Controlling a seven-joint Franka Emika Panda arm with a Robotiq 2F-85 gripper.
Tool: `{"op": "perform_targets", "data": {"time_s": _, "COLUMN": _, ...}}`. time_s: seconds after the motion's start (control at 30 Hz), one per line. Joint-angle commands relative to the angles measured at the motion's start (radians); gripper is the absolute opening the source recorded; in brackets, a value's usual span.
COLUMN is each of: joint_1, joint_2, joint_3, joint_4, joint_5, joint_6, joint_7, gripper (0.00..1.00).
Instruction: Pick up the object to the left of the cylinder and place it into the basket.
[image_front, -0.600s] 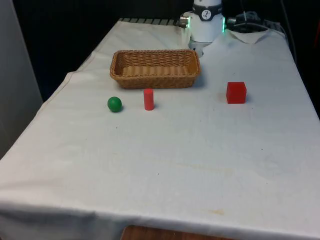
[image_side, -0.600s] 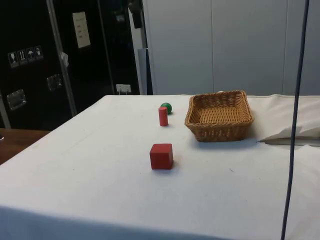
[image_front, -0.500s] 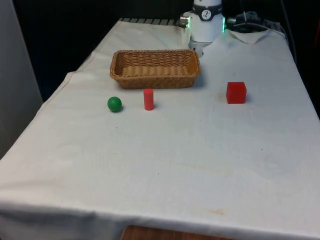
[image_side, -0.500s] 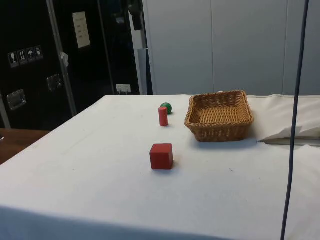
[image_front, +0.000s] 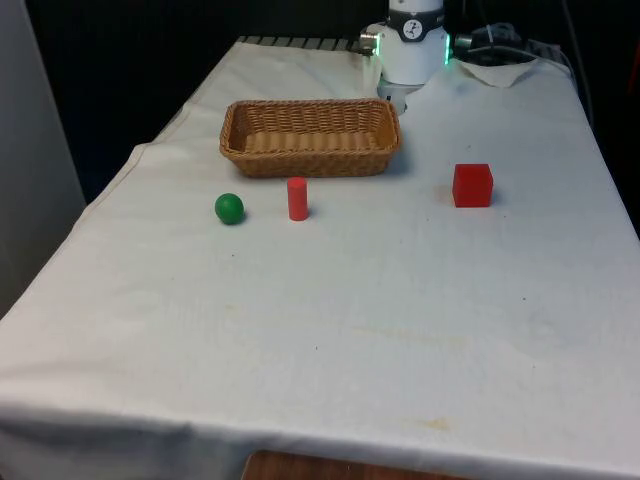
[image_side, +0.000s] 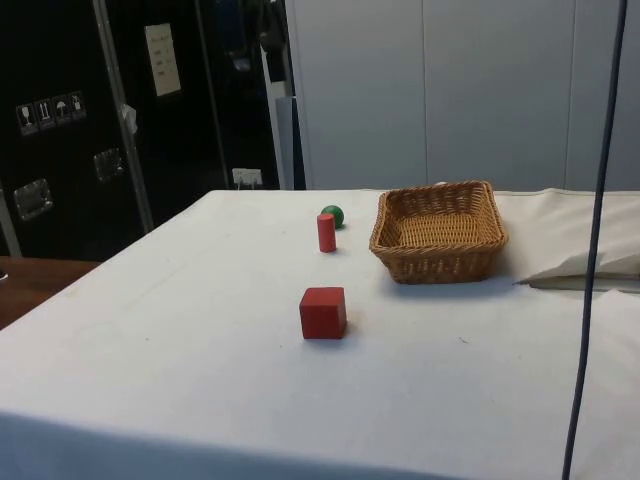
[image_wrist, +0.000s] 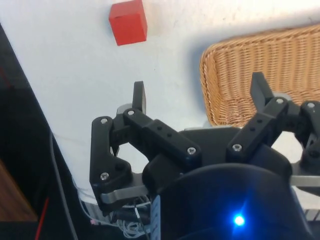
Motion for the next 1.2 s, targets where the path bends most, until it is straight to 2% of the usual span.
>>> {"op": "perform_targets", "data": {"time_s": 0.0, "joint_1": 0.004, "joint_2": -0.009, "joint_3": 0.003, "joint_4": -0.015, "joint_5": -0.010, "joint_6": 0.024, "joint_7": 0.016, "gripper": 1.00}}
{"op": "perform_targets", "data": {"time_s": 0.47, "joint_1": 0.005, "joint_2": -0.033, "joint_3": 0.048, "joint_4": -0.111, "joint_5": -0.025, "joint_6": 0.111, "joint_7": 0.072, "gripper": 1.00}}
{"op": "perform_targets", "data": {"time_s": 0.5, "joint_1": 0.001, "joint_2": -0.022, "joint_3": 0.047, "joint_4": -0.098, "joint_5": -0.011, "joint_6": 0.093, "joint_7": 0.057, "gripper": 1.00}}
{"op": "perform_targets", "data": {"time_s": 0.53, "joint_1": 0.005, "joint_2": -0.035, "joint_3": 0.051, "joint_4": -0.116, "joint_5": -0.027, "joint_6": 0.114, "joint_7": 0.076, "gripper": 1.00}}
{"op": "perform_targets", "data": {"time_s": 0.77, "joint_1": 0.005, "joint_2": -0.058, "joint_3": 0.073, "joint_4": -0.174, "joint_5": -0.037, "joint_6": 0.158, "joint_7": 0.101, "gripper": 1.00}}
{"op": "perform_targets", "data": {"time_s": 0.8, "joint_1": 0.002, "joint_2": -0.054, "joint_3": 0.076, "joint_4": -0.174, "joint_5": -0.024, "joint_6": 0.148, "joint_7": 0.090, "gripper": 1.00}}
{"op": "perform_targets", "data": {"time_s": 0.83, "joint_1": 0.005, "joint_2": -0.065, "joint_3": 0.081, "joint_4": -0.192, "joint_5": -0.044, "joint_6": 0.172, "joint_7": 0.111, "gripper": 1.00}}
{"op": "perform_targets", "data": {"time_s": 1.0, "joint_1": 0.005, "joint_2": -0.079, "joint_3": 0.104, "joint_4": -0.239, "joint_5": -0.063, "joint_6": 0.212, "joint_7": 0.143, "gripper": 1.00}}
{"op": "perform_targets", "data": {"time_s": 1.1, "joint_1": 0.005, "joint_2": -0.080, "joint_3": 0.113, "joint_4": -0.254, "joint_5": -0.067, "joint_6": 0.229, "joint_7": 0.155, "gripper": 1.00}}
{"op": "perform_targets", "data": {"time_s": 1.13, "joint_1": 0.002, "joint_2": -0.076, "joint_3": 0.113, "joint_4": -0.248, "joint_5": -0.054, "joint_6": 0.214, "joint_7": 0.142, "gripper": 1.00}}
{"op": "perform_targets", "data": {"time_s": 1.17, "joint_1": 0.005, "joint_2": -0.080, "joint_3": 0.122, "joint_4": -0.268, "joint_5": -0.071, "joint_6": 0.244, "joint_7": 0.167, "gripper": 1.00}}
